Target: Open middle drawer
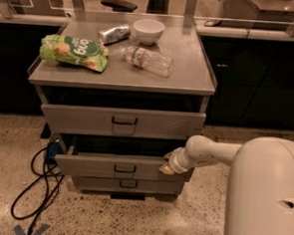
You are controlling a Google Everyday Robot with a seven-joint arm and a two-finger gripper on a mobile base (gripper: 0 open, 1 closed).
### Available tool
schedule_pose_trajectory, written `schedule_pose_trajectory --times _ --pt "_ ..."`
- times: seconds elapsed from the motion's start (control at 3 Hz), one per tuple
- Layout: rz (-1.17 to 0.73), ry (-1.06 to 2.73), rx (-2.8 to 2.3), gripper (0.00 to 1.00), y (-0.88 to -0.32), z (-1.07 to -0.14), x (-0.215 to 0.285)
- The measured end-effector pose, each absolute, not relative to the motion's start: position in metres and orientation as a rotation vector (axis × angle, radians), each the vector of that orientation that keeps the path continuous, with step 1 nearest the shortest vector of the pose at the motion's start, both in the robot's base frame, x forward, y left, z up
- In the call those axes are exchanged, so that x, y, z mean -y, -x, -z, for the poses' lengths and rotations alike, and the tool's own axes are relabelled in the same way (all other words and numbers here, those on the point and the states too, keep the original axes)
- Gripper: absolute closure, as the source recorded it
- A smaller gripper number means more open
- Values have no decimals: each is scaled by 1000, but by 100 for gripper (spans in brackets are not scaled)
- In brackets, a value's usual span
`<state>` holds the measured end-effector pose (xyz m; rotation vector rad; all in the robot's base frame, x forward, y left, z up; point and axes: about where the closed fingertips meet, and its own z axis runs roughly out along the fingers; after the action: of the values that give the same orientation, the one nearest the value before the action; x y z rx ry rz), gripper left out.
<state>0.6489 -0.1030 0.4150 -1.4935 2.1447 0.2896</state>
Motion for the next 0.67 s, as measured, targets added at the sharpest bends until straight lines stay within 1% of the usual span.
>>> schedule_pose_trajectory --times 0.33,0.67 --pt "-290 1493 -2145 100 -648 -417 103" --pt "-289 1482 -2139 100 -632 -419 105"
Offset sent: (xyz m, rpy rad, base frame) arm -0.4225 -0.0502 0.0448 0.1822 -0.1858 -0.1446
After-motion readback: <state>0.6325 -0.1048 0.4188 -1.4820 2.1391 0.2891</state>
